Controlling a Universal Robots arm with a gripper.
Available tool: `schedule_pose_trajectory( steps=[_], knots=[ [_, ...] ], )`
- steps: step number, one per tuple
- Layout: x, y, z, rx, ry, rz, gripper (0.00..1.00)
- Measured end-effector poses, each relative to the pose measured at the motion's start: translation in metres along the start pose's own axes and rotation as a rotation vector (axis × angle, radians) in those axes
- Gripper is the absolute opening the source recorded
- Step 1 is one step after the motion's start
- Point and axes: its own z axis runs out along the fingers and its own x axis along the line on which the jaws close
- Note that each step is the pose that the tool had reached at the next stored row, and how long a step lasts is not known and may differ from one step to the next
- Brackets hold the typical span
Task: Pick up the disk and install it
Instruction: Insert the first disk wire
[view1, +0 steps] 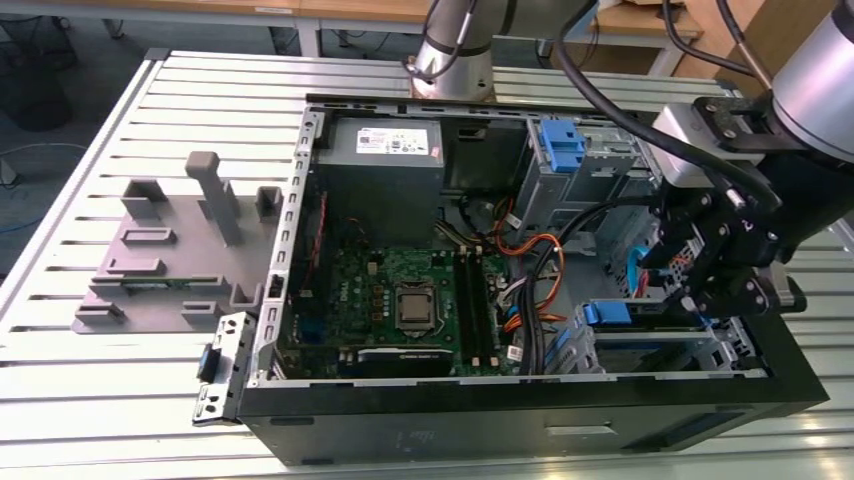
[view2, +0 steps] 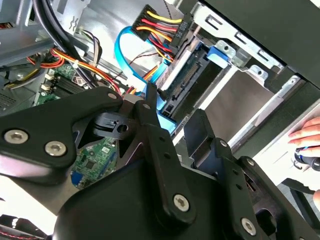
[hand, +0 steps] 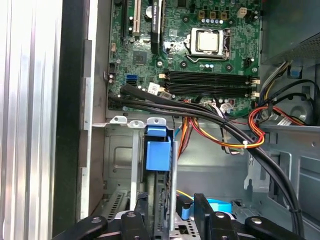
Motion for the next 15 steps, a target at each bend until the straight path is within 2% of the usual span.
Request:
schedule_pose_trajectory(
  steps=[11,13,14,15],
  knots=[
    [0.0015,0.0,0.0,0.0,0.0001,0.0,0.47],
    [0.0015,0.0,0.0001,0.0,0.0,0.0,0.35],
    [0.0015,0.0,0.0,0.0,0.0001,0.0,0.35],
    [0.0015,0.0,0.0001,0.0,0.0,0.0,0.3]
  ],
)
